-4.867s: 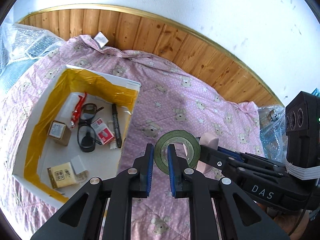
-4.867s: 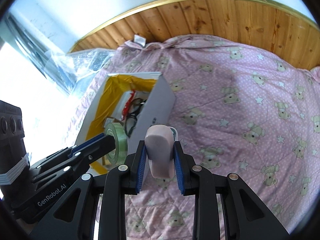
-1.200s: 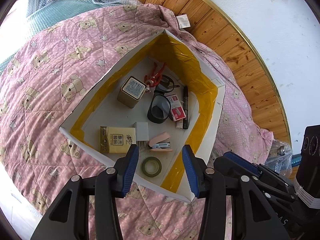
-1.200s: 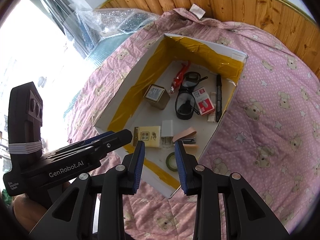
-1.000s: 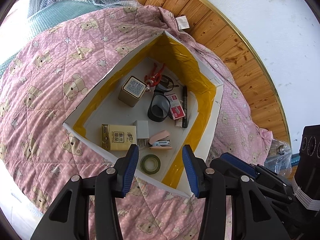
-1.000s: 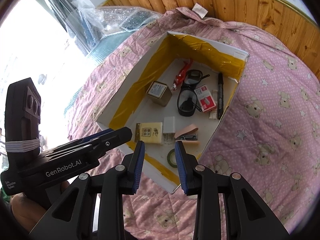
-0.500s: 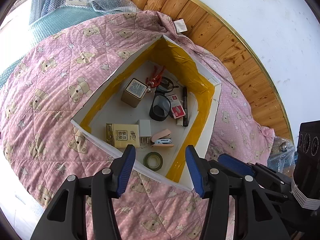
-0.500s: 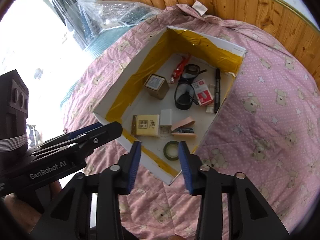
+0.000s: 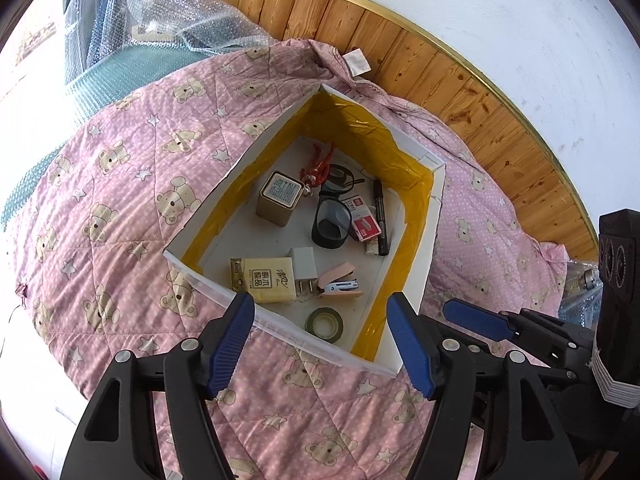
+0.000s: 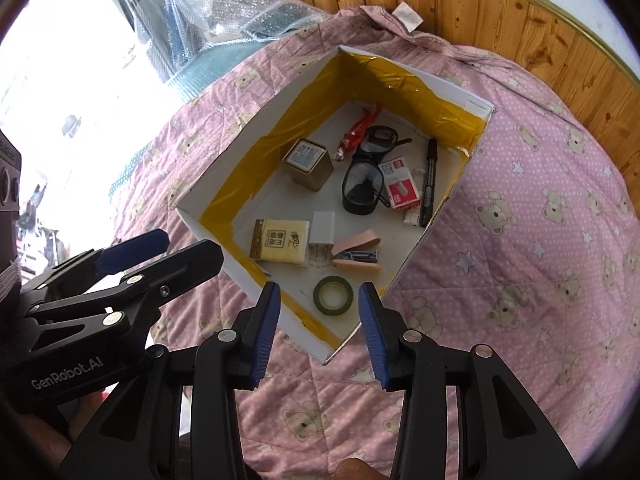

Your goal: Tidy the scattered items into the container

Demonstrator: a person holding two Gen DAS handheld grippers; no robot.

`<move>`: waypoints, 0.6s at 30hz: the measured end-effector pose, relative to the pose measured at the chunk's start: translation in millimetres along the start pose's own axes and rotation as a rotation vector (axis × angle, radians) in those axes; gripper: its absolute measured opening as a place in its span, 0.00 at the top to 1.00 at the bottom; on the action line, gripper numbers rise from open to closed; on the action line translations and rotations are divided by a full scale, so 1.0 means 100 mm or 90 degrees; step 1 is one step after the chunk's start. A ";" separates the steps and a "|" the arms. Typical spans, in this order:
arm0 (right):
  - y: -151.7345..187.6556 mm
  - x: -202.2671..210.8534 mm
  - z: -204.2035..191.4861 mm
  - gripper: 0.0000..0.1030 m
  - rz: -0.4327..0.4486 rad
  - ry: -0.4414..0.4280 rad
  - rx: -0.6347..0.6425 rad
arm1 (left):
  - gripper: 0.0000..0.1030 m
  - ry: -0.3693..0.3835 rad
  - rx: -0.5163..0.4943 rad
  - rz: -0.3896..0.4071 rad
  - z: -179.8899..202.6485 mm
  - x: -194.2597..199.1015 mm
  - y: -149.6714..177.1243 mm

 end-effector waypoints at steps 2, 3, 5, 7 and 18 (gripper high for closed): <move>-0.01 -0.01 0.01 0.58 0.000 0.008 0.006 | 0.32 0.005 -0.002 0.002 0.02 0.02 -0.01; -0.02 -0.01 0.01 0.58 0.000 0.012 0.008 | 0.32 0.007 -0.001 0.003 0.03 0.03 -0.01; -0.03 -0.02 0.01 0.56 -0.001 0.018 0.014 | 0.32 0.009 -0.002 0.004 0.04 0.03 -0.02; -0.04 -0.03 0.01 0.53 -0.001 0.026 0.022 | 0.32 0.010 -0.001 0.003 0.04 0.03 -0.02; -0.09 -0.11 0.07 0.44 -0.004 0.064 0.045 | 0.32 0.012 0.001 -0.010 0.05 -0.06 -0.02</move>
Point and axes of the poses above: each gripper's, at about its wrist camera, not at the fingertips, and x roughly against the way its jaws point, z to its right, y to its underside, the point moved 7 cm from there along -x, roughly the way its jaws point, and after that the axes turned 11 degrees about z, right-handed, at the moved point
